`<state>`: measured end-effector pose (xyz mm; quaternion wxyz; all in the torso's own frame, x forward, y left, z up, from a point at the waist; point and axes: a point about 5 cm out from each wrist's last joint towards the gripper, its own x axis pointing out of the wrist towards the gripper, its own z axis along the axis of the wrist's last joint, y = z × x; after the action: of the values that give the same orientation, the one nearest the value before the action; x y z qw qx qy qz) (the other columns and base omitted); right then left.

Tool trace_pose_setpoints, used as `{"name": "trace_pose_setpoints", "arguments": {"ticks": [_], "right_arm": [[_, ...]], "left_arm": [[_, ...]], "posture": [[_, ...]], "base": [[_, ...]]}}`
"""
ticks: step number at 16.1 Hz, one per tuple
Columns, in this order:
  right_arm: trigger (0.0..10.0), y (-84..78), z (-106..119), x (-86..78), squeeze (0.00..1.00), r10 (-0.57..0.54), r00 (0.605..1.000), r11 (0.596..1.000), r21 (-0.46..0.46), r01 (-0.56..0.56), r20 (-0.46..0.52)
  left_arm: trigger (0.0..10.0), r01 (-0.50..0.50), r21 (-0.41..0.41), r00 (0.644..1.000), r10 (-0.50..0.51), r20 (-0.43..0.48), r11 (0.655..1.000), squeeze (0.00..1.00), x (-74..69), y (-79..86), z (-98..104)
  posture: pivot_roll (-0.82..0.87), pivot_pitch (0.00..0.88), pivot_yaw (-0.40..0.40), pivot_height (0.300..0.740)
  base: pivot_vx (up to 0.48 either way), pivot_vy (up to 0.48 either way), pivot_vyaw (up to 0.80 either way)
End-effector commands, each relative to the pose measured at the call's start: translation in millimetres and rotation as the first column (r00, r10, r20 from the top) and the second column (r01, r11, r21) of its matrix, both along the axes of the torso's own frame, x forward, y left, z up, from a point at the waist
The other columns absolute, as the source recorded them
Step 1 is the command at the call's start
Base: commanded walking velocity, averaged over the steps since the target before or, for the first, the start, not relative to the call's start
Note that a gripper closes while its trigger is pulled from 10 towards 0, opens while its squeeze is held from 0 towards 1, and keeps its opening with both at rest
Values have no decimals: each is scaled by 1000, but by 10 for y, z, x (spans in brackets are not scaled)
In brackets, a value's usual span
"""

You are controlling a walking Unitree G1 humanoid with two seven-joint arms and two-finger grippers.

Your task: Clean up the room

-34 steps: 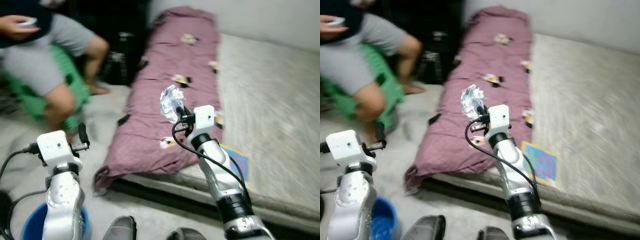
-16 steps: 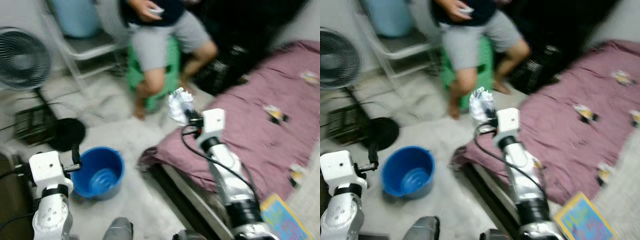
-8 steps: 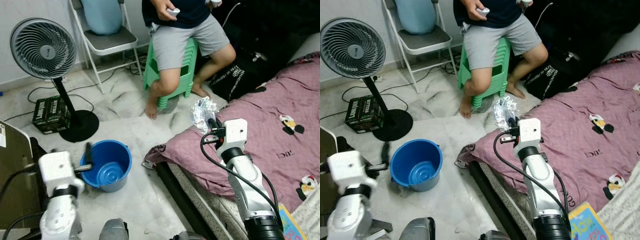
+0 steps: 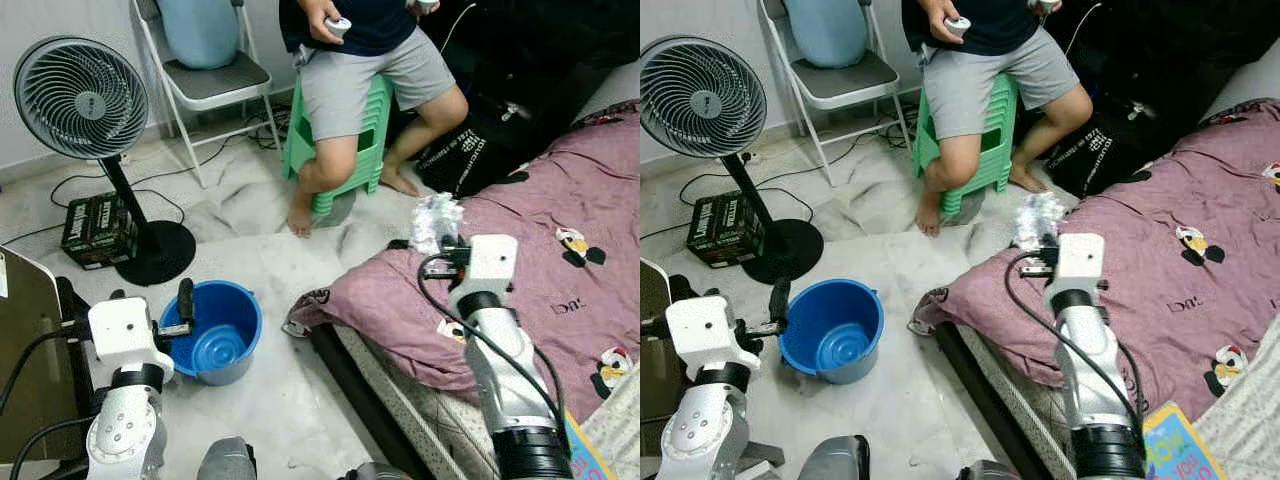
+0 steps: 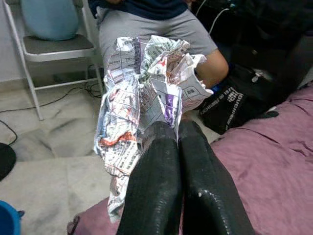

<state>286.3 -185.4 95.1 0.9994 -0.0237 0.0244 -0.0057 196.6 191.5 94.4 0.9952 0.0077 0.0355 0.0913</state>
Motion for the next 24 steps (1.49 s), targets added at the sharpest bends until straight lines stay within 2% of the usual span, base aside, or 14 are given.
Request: {"name": "trace_pose_setpoints", "arguments": {"ticks": [1, 3, 17, 22, 24], "right_arm": [[10000, -14, -19, -19, 0, -6, 1000, 1000, 4, 6, -18], [10000, 17, -9, -14, 0, 20, 1000, 1000, -16, -20, -16], [10000, 93, 26, 8, 0, 64, 998, 997, -30, -65, -12], [10000, 137, 47, 20, 0, 89, 996, 996, -21, -89, -1], [10000, 173, 61, 9, 0, 112, 994, 993, -39, -111, 10]], "left_arm": [[10000, 8, -1, 1000, -8, 6, 1000, 0, 16, -17, 29], [10000, 9, 2, 1000, -9, 8, 1000, 0, 30, -16, 36], [10000, 17, 3, 1000, -17, 21, 1000, 0, 65, -25, 54], [10000, 39, -12, 999, -39, 36, 999, 0, 62, -37, 73], [10000, 41, -16, 999, -41, 35, 999, 0, 59, -41, 75]], "posture": [[26, 50, -71, 740], [26, 50, -71, 740], [21, 65, -81, 740], [21, 68, -80, 740], [20, 70, -79, 740]], "base": [[0, 0, 0], [0, 0, 0], [0, 0, 800], [0, 0, 0], [0, 0, 800]]}}
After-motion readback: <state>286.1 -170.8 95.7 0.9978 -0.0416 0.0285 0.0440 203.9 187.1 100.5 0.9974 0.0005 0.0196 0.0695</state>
